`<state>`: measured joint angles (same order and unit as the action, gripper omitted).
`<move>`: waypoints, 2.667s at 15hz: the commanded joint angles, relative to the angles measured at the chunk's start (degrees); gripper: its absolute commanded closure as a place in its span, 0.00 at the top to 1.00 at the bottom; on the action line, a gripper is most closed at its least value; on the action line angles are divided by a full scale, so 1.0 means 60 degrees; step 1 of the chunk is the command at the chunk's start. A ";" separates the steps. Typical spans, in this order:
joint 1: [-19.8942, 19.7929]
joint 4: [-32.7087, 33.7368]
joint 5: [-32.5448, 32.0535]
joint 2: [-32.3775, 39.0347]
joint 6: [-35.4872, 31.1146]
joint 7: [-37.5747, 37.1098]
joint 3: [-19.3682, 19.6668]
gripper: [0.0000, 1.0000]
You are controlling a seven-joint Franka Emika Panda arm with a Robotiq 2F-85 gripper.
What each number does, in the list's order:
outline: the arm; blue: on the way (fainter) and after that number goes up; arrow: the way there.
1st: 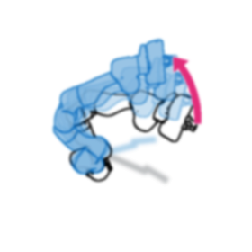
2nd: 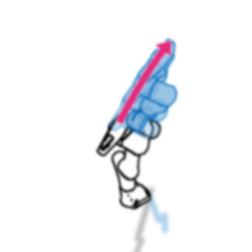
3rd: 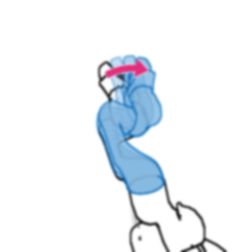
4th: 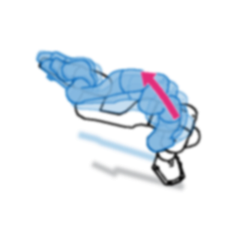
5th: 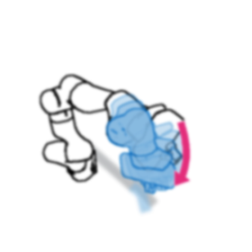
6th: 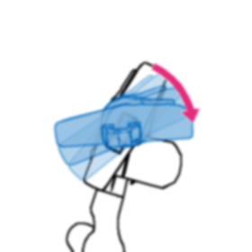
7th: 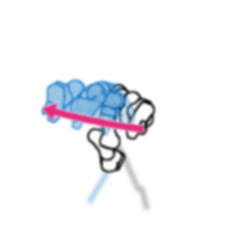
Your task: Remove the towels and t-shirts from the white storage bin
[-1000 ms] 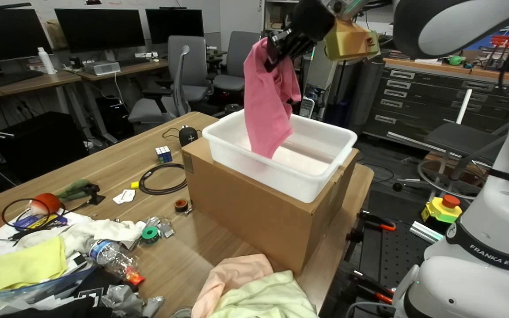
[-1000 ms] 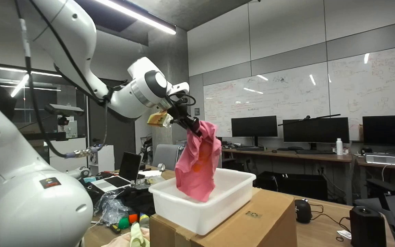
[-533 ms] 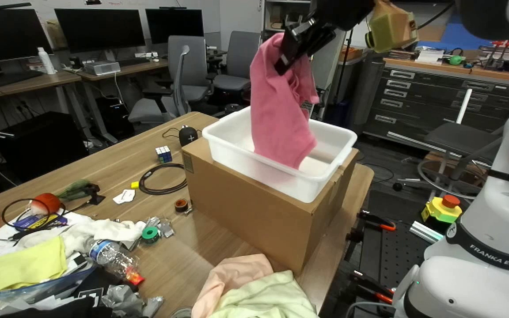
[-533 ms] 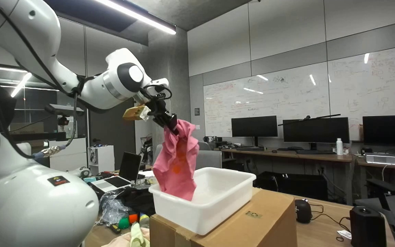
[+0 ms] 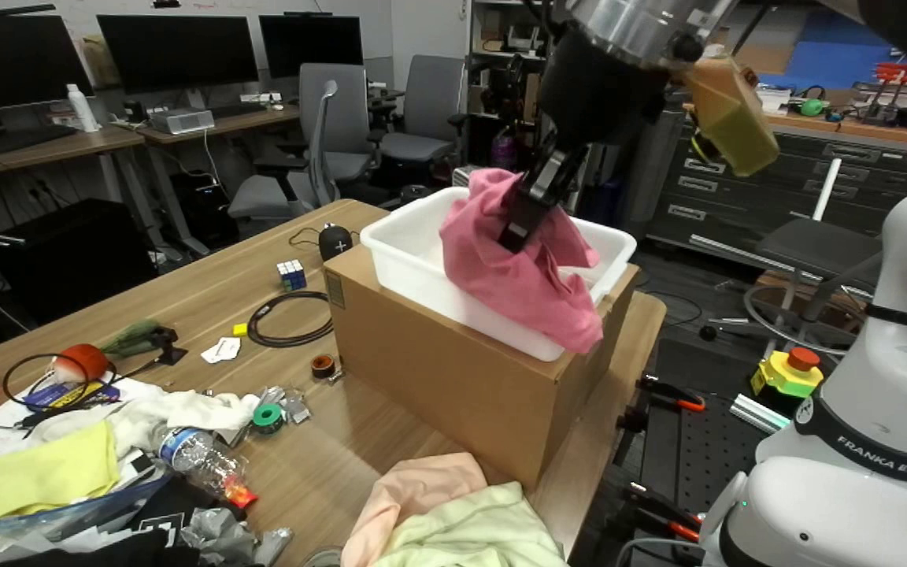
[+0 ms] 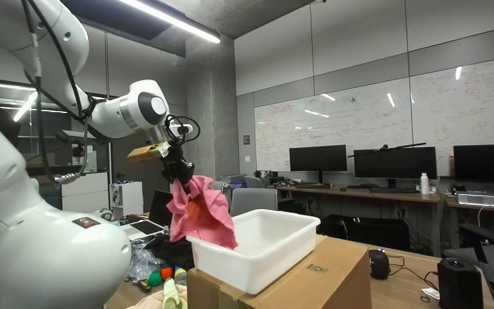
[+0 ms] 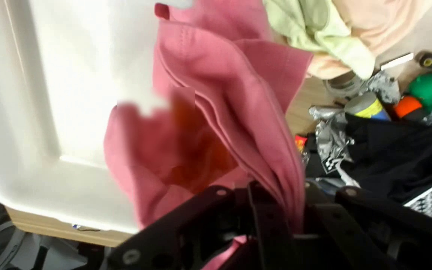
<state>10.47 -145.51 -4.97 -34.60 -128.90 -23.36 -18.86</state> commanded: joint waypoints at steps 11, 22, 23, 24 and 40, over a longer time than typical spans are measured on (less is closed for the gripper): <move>0.1469 0.3914 -0.0447 0.4493 0.3719 0.2840 -0.1120 0.04; 0.2323 0.5877 -0.1810 0.6338 0.3434 0.3341 -0.1293 0.22; 0.2322 0.6026 -0.1901 0.6463 0.3575 0.3464 -0.1250 0.35; 0.2315 0.6072 -0.1905 0.6507 0.3516 0.3452 -0.1196 0.41; 0.1249 0.4844 -0.0556 0.4886 0.5056 0.2240 0.0258 1.00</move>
<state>19.78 -111.29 -10.58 0.79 -98.11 -6.74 -18.81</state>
